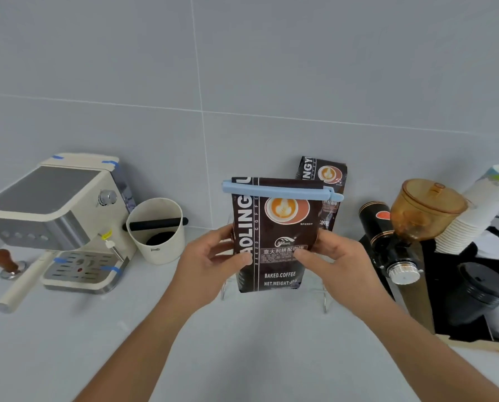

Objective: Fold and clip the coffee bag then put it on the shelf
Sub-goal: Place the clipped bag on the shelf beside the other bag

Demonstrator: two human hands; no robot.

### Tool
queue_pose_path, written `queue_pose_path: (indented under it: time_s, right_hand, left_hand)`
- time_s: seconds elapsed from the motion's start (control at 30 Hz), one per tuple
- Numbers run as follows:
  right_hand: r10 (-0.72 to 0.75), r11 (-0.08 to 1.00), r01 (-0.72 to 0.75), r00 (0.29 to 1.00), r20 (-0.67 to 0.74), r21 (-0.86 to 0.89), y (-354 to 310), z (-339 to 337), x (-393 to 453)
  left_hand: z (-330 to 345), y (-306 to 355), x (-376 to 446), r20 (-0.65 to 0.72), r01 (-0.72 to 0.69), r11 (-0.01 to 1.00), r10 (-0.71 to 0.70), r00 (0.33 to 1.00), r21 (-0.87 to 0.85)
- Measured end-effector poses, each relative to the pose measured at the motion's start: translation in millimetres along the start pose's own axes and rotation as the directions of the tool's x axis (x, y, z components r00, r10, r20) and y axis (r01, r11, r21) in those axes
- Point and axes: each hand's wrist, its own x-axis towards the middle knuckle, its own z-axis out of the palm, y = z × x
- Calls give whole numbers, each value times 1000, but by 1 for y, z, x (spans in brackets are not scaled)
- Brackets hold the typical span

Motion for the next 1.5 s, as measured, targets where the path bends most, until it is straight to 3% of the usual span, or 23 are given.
queue_pose_path:
  time_s: [0.23,0.4,1.03,1.5]
  right_hand:
    - [-45,995,45,999,-1,89,-20,-1,51]
    - [21,972,-21,1000,6,236,-10,7,85]
    - [249,938,-229,968,-44,261,67,43,164]
    - [260,949,-231,958,-118,215,86,60,189]
  left_hand:
    - [-6,22,54,-14,-73,997,73,997,18]
    - [-9,22,87,-6,-84,990,85,996,109]
    - [-1,-59,180,-2,64,990,-64,998,122]
    - [0,-76,207,16,74,993,-76,997,87]
